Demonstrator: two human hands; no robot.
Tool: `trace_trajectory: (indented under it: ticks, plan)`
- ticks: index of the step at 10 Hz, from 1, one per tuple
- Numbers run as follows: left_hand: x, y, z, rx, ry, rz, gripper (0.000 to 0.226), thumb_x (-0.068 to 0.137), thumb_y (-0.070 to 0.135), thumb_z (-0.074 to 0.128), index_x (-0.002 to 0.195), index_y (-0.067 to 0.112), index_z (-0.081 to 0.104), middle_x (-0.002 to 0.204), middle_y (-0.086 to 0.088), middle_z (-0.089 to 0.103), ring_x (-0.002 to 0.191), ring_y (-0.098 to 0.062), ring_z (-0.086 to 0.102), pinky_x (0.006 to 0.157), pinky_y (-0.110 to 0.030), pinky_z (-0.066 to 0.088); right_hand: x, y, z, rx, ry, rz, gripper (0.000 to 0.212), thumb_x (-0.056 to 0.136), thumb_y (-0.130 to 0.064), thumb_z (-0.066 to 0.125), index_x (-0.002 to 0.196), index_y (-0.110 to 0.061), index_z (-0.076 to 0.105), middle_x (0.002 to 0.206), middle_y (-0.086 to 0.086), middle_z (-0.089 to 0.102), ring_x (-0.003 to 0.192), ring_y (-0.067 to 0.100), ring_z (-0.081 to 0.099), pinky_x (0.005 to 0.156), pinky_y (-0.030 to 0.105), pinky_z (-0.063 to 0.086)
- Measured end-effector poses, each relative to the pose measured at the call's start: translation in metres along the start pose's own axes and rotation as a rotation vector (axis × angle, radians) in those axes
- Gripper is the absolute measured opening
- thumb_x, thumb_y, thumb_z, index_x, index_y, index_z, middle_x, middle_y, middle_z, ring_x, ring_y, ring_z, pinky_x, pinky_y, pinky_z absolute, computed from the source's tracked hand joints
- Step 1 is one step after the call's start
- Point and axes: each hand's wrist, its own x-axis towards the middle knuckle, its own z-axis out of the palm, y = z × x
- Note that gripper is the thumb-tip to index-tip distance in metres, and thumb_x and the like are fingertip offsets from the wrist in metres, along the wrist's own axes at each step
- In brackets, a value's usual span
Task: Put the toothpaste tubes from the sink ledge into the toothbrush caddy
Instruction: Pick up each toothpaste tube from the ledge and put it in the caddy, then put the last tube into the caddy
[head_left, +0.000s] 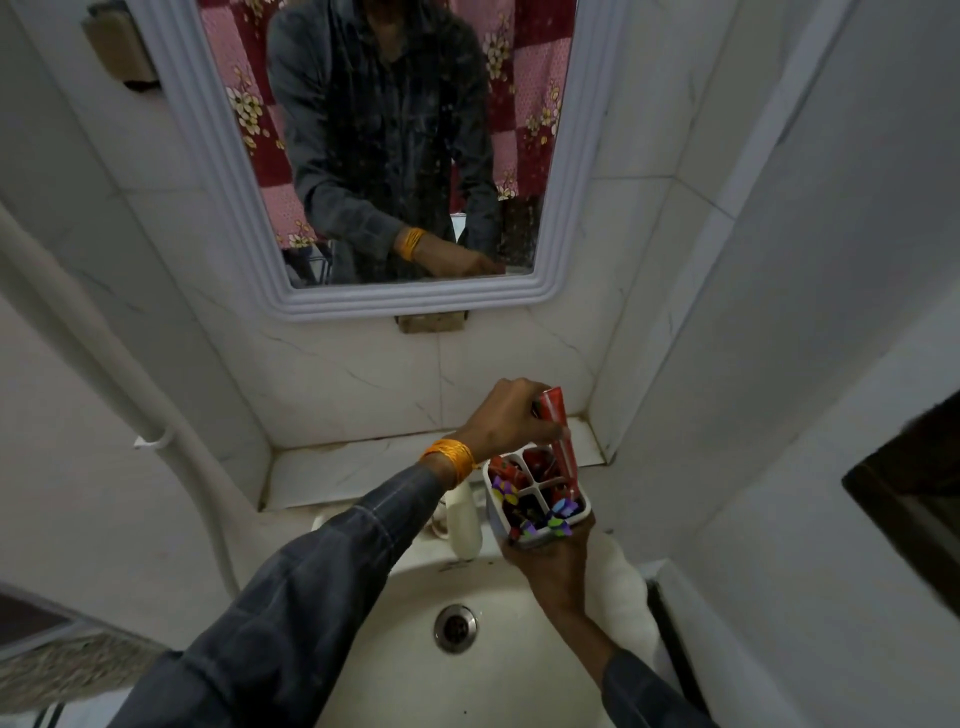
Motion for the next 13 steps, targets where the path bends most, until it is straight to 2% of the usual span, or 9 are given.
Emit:
trace_trajectory:
  ticks: [1, 3, 4, 5, 6, 9, 10, 12, 13]
  plan:
    - [-0.001, -0.01, 0.009, 0.105, -0.031, -0.064, 0.026, 0.078, 0.029, 0.079, 0.085, 0.006, 0.07, 0.083, -0.01, 0.076, 0.069, -0.02, 0.068, 0.061, -0.029, 0.051, -0.001, -0.017, 0.001, -0.092, 0.03, -0.013, 0.082, 0.073, 0.001, 0.095, 0.141, -0.003, 0.05, 0.117, -0.003, 0.072, 0.099, -0.002, 0.074, 0.093, 0.041, 0.064]
    - [-0.012, -0.022, 0.03, 0.205, -0.046, -0.012, 0.019, 0.081, 0.026, 0.073, 0.086, 0.008, 0.072, 0.085, -0.01, 0.075, 0.073, -0.022, 0.067, 0.064, -0.03, 0.051, 0.009, -0.029, 0.006, -0.12, 0.068, -0.169, 0.094, 0.06, 0.002, 0.103, 0.14, -0.002, 0.053, 0.133, 0.01, 0.069, 0.122, 0.015, 0.071, 0.095, 0.025, 0.062]
    - [-0.011, -0.019, 0.041, 0.352, -0.127, 0.077, 0.018, 0.086, 0.024, 0.066, 0.086, 0.006, 0.071, 0.088, -0.014, 0.074, 0.081, -0.03, 0.067, 0.07, -0.032, 0.049, 0.004, -0.032, 0.006, -0.126, 0.101, -0.223, 0.089, 0.058, 0.008, 0.1, 0.135, -0.003, 0.055, 0.124, 0.003, 0.071, 0.115, -0.003, 0.07, 0.091, 0.012, 0.058]
    - [-0.011, -0.015, 0.058, 0.45, -0.203, 0.1, 0.019, 0.09, 0.017, 0.06, 0.1, 0.007, 0.073, 0.101, -0.015, 0.073, 0.093, -0.031, 0.066, 0.082, -0.04, 0.053, 0.004, -0.022, 0.007, -0.259, 0.109, -0.193, 0.102, 0.057, -0.037, 0.104, 0.142, -0.014, 0.052, 0.13, -0.002, 0.068, 0.122, 0.006, 0.065, 0.103, 0.016, 0.054]
    - [-0.01, -0.014, 0.071, 0.499, -0.233, 0.097, 0.021, 0.092, 0.014, 0.056, 0.099, 0.005, 0.074, 0.102, -0.016, 0.071, 0.092, -0.032, 0.067, 0.079, -0.037, 0.052, 0.003, -0.011, 0.006, -0.375, 0.115, -0.175, 0.097, 0.059, -0.057, 0.094, 0.14, -0.028, 0.048, 0.131, -0.011, 0.061, 0.121, 0.003, 0.06, 0.102, -0.001, 0.04]
    - [-0.01, -0.012, 0.055, 0.425, -0.201, 0.068, 0.026, 0.095, 0.022, 0.051, 0.1, 0.008, 0.073, 0.104, -0.014, 0.072, 0.093, -0.029, 0.065, 0.079, -0.035, 0.047, 0.003, -0.021, 0.007, -0.316, 0.156, -0.102, 0.108, 0.055, -0.05, 0.101, 0.144, -0.018, 0.048, 0.131, -0.008, 0.06, 0.12, -0.006, 0.059, 0.098, -0.006, 0.037]
    - [-0.012, -0.019, 0.031, 0.412, -0.01, 0.056, 0.026, 0.095, 0.024, 0.051, 0.097, 0.01, 0.073, 0.099, -0.01, 0.073, 0.088, -0.028, 0.067, 0.075, -0.035, 0.051, 0.0, -0.05, 0.006, -0.226, 0.175, -0.155, 0.092, 0.05, -0.025, 0.1, 0.129, -0.032, 0.053, 0.12, -0.021, 0.064, 0.111, -0.01, 0.066, 0.09, -0.002, 0.047]
    - [-0.016, -0.066, -0.011, 0.474, 0.266, -0.083, 0.031, 0.095, 0.03, 0.052, 0.121, 0.015, 0.063, 0.115, -0.009, 0.067, 0.102, -0.029, 0.064, 0.084, -0.038, 0.055, 0.007, -0.075, -0.005, -0.153, 0.25, -0.093, 0.117, 0.035, -0.048, 0.093, 0.139, -0.016, 0.052, 0.131, 0.007, 0.069, 0.121, 0.024, 0.068, 0.099, 0.047, 0.061]
    - [-0.014, -0.077, -0.015, 0.569, 0.289, -0.087, 0.04, 0.095, 0.033, 0.053, 0.131, 0.014, 0.056, 0.123, -0.012, 0.063, 0.105, -0.032, 0.062, 0.086, -0.042, 0.053, 0.03, -0.097, -0.014, -0.113, 0.291, -0.096, 0.128, 0.032, -0.053, 0.085, 0.145, -0.009, 0.047, 0.137, 0.014, 0.066, 0.125, 0.029, 0.065, 0.102, 0.042, 0.057]
